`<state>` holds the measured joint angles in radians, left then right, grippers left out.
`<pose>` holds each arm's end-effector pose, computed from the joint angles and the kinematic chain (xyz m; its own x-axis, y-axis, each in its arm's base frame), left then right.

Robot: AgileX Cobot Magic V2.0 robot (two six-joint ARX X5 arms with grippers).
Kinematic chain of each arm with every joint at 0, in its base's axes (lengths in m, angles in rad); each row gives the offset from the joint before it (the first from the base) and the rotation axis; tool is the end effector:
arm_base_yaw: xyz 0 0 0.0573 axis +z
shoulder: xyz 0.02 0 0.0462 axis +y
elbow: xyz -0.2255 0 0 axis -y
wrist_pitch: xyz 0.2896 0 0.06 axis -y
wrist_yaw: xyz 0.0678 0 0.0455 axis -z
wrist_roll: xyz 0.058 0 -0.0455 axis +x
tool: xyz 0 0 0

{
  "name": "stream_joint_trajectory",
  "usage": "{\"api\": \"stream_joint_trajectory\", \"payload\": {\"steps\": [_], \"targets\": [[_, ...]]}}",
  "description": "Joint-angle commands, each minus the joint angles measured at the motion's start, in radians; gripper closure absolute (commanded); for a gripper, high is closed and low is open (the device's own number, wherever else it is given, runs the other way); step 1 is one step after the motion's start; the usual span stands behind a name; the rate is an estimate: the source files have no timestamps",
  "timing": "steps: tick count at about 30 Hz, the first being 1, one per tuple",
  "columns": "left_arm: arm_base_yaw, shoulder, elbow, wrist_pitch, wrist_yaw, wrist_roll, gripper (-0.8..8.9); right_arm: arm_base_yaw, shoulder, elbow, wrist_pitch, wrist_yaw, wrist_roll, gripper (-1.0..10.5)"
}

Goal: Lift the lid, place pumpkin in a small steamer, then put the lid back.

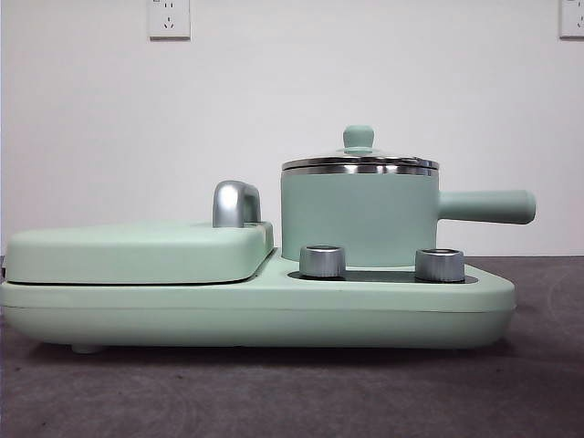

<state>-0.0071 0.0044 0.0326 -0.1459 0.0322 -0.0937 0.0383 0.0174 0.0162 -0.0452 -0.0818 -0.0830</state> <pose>0.2072 -0.0033 0.1579 0.9923 -0.0392 -0.1174 0.0279 0.9949 -0.0967 0.2093 0.0128 0.1612 0.9917 0.1198 -0.0462 -0.1232 0.9892 -0.0790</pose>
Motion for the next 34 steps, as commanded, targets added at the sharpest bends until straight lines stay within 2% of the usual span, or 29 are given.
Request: {"api": "stream_joint_trajectory", "payload": {"steps": [1, 34], "targets": [[0.000, -0.001, -0.020, 0.011, 0.001, -0.001, 8.07, 0.000, -0.014, -0.004, 0.023, 0.031, -0.007, 9.3], [0.000, -0.001, -0.020, 0.011, 0.001, -0.001, 8.07, 0.003, -0.014, -0.004, 0.019, 0.030, 0.005, 9.3]]}}
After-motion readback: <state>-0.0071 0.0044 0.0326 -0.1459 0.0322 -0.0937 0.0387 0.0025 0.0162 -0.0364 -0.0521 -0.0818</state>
